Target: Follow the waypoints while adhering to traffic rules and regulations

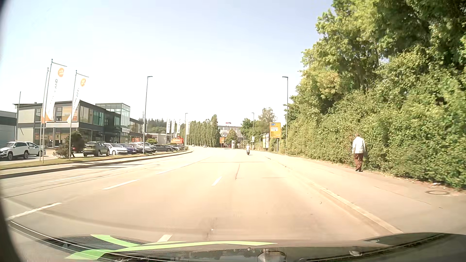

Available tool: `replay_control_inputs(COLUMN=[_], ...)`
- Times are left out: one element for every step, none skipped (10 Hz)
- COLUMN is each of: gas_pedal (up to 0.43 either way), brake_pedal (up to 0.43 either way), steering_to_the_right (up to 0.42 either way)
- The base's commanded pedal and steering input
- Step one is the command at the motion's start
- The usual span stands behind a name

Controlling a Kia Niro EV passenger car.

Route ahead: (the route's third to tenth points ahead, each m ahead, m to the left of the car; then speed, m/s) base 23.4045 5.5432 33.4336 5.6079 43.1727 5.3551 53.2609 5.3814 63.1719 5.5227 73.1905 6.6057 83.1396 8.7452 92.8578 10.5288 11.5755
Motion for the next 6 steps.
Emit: replay_control_inputs(gas_pedal=[0.138,0.138,0.138,0.138,0.138,0.138], brake_pedal=[0.0,0.0,0.0,0.0,0.0,0.0], steering_to_the_right=[-0.002,-0.002,-0.002,-0.002,-0.002,-0.002])
